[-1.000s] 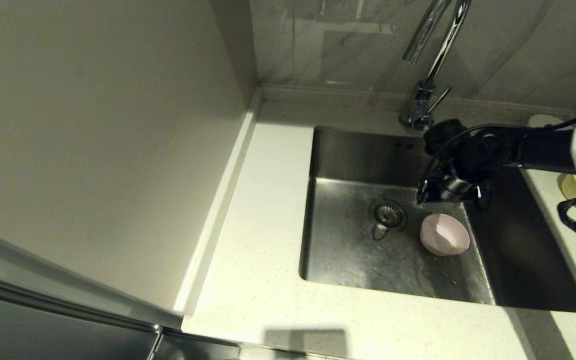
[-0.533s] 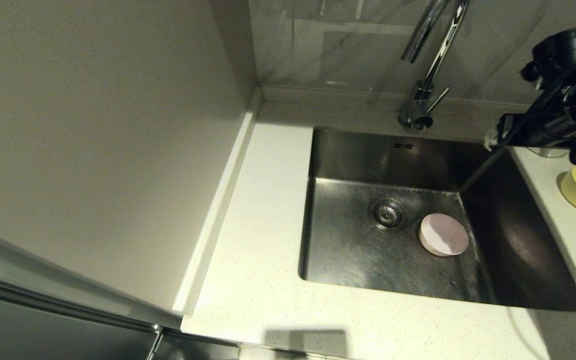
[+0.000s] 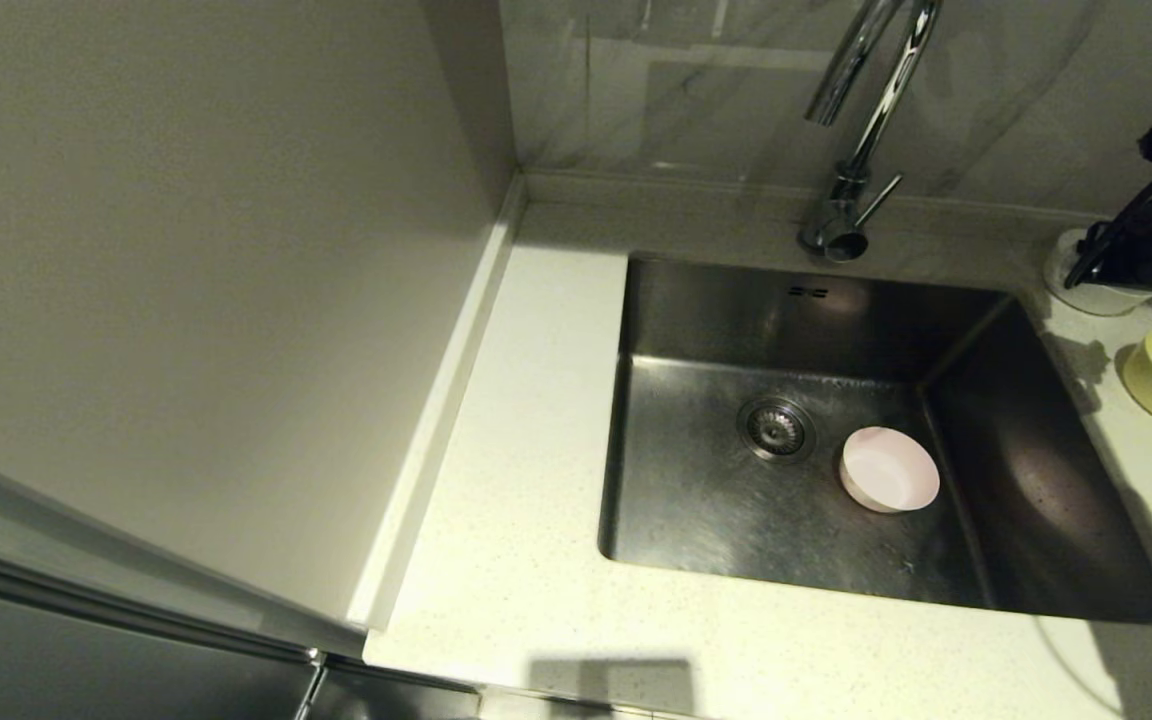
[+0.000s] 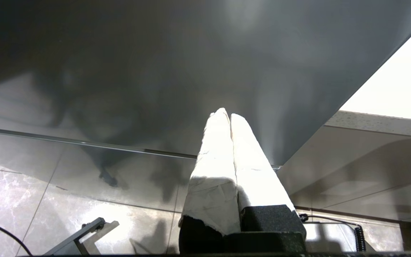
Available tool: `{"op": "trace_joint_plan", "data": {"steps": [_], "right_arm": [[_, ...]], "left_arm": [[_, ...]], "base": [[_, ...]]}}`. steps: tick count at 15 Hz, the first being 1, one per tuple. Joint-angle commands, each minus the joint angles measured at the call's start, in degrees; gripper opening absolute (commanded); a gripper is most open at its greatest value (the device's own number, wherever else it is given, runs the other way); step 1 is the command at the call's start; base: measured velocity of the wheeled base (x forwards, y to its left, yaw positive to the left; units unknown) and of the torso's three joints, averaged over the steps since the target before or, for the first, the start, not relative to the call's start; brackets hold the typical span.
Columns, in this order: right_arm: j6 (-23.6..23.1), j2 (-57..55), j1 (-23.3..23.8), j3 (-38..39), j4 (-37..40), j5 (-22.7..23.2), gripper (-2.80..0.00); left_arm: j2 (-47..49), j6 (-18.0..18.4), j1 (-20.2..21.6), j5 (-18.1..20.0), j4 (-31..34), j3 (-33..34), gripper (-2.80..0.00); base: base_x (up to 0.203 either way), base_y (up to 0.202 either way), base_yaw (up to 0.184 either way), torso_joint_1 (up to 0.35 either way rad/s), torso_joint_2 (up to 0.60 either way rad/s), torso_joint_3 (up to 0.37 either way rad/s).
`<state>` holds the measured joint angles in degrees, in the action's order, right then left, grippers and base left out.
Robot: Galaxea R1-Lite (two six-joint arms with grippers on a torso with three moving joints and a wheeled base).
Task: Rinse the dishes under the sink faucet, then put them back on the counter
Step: Put a bowl into the sink
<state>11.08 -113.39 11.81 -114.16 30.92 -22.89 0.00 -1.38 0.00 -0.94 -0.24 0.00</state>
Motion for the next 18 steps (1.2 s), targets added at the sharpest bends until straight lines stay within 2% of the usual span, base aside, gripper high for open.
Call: {"op": "trace_joint_plan", "data": {"steps": [1, 8, 17, 18], "right_arm": [[0.1, -2.8, 1.6, 0.0, 0.0, -0.3, 0.00], [0.1, -6.0, 6.4, 0.0, 0.2, -0.5, 0.00], [0.2, -8.6, 8.1, 0.0, 0.1, -0.4, 0.00], [0.3, -8.7, 8.2, 0.0, 0.1, -0.4, -2.80]], "left_arm": [[-0.1, 0.0, 0.0, 0.0, 0.0, 0.0, -2.80], [-0.1, 0.0, 0.0, 0.0, 0.0, 0.0, -2.80], [-0.1, 0.0, 0.0, 0.0, 0.0, 0.0, -2.80], [-0.1, 0.0, 0.0, 0.0, 0.0, 0.0, -2.80]], "base": [[0.000, 0.000, 0.000, 0.000, 0.00, 0.000], [0.000, 0.000, 0.000, 0.000, 0.00, 0.000], [0.000, 0.000, 0.000, 0.000, 0.00, 0.000], [0.000, 0.000, 0.000, 0.000, 0.00, 0.000]]}}
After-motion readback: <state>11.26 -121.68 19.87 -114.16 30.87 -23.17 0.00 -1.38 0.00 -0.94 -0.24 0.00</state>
